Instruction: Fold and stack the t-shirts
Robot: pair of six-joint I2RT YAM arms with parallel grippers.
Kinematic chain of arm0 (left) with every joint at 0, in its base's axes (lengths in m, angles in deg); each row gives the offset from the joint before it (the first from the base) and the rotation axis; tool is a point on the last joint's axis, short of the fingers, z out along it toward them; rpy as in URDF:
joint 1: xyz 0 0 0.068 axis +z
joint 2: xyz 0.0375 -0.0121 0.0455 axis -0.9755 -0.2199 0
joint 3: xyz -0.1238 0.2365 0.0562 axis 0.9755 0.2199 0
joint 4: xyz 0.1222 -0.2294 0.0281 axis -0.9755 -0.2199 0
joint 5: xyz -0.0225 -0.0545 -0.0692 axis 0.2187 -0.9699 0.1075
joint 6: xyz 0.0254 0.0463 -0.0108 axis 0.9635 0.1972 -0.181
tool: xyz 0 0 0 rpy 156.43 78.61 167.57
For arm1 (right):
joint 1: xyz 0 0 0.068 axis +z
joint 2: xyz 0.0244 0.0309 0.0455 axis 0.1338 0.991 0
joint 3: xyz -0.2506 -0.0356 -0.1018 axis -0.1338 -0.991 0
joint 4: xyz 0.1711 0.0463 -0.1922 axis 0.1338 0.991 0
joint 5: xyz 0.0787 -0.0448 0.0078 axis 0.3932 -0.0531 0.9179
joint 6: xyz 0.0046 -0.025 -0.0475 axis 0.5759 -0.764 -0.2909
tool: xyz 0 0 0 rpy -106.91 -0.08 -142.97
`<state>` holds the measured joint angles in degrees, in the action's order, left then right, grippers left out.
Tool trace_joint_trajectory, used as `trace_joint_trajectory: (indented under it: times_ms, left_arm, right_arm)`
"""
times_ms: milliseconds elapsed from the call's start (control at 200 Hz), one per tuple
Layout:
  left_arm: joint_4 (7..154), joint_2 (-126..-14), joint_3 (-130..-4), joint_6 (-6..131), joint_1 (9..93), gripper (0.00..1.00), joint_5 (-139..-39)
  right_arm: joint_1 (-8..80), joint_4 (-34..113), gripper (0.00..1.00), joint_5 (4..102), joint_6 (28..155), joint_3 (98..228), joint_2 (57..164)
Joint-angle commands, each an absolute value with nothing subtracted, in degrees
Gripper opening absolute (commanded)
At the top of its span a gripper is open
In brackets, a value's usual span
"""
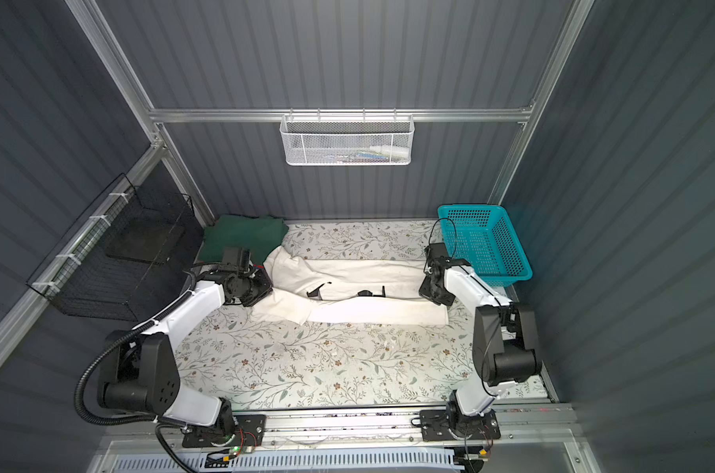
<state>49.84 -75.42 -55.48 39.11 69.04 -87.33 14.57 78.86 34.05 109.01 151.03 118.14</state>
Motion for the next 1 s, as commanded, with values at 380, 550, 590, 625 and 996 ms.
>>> trace_joint_trajectory:
  times_ms: [380,550,590,625,996]
  left_arm:
    - [51.02,-69.52,-57.97,51.05,70.35,0.94,-76.64]
    - [49.33,-68.29,-53.18,51.09,70.43,0.89,-78.81]
    - [49.59,-68.61,-52.18,50.99,70.52,0.87,-78.81]
    - [49.96,-68.75,-51.31,50.60,70.77,0.86,-79.16]
    - [59.88,-72.14,-47.55,45.33,71.76,0.77,-90.71]
  right_arm:
    - [16.03,82.97,0.68,37.02,107.87,154.75,115.18]
    - [27.10,78.43,0.69,42.95,112.11,152.38,110.94]
    - [30.54,75.45,0.68,45.32,113.27,151.70,111.19]
    - [33.39,72.99,0.67,46.67,114.44,151.54,111.96]
    - [52.43,62.66,0.59,51.62,115.89,164.03,129.40]
